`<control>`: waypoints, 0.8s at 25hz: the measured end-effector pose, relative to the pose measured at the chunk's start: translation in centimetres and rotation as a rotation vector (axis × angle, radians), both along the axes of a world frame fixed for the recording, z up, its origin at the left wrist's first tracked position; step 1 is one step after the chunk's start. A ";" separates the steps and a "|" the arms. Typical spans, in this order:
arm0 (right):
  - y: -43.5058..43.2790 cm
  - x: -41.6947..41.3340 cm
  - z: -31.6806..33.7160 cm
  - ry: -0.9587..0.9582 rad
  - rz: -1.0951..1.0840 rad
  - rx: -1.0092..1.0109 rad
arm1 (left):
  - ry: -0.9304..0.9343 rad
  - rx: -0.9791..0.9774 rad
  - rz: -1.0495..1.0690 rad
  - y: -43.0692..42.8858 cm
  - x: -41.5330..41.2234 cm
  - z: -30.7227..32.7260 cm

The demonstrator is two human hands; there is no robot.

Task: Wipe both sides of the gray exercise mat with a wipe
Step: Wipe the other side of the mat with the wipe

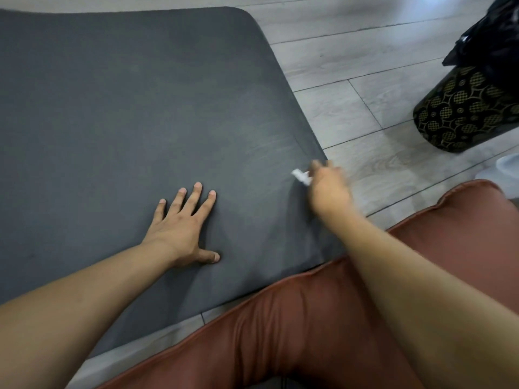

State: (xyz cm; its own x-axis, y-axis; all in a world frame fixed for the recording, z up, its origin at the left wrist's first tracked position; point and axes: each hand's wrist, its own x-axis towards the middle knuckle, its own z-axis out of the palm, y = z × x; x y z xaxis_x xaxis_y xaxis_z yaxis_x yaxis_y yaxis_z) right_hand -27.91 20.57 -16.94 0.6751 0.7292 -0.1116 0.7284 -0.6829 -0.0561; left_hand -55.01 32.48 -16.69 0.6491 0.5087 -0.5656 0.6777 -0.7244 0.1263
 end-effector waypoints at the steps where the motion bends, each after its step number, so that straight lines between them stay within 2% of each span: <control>1: -0.3 1.3 0.2 0.013 -0.172 0.036 | 0.012 -0.003 0.002 0.0 0.2 0.1; 2: -0.3 0.5 0.0 0.028 -0.219 0.075 | 0.024 0.002 0.003 0.0 0.3 0.1; 3: 0.1 -2.1 0.0 0.030 -0.155 0.063 | 0.031 0.008 0.007 0.0 0.4 0.1; 4: 0.5 -5.3 -0.2 0.056 -0.012 0.049 | 0.035 0.008 0.009 0.0 0.5 0.1; 6: -0.2 -11.2 -0.2 0.140 0.405 -0.009 | 0.036 0.002 0.016 -0.2 0.5 0.1; 7: -0.6 -12.0 -0.1 0.183 0.571 -0.036 | 0.035 0.005 0.022 -0.2 0.5 0.1; 8: -0.9 -10.9 0.1 0.177 0.626 -0.040 | 0.036 0.008 0.027 -0.3 0.4 0.1; 9: -0.8 -8.2 0.1 0.139 0.550 -0.035 | 0.036 0.009 0.028 -0.3 0.5 0.1; 12: -1.2 0.6 0.2 0.009 -0.043 -0.031 | 0.046 0.003 0.027 -0.3 0.6 0.1; 13: -1.5 1.4 0.2 -0.001 -0.168 -0.019 | 0.052 0.003 0.030 -0.4 0.7 0.1; 15: -0.6 -1.9 0.2 0.006 -0.129 -0.025 | 0.068 -0.003 0.035 -0.1 0.9 0.3; 18: -0.5 -11.6 0.9 0.182 0.252 -0.055 | 0.085 0.000 0.030 -0.2 1.1 0.4; 20: -1.0 -12.6 1.5 0.186 0.426 -0.076 | 0.077 -0.001 0.030 -0.2 0.9 0.5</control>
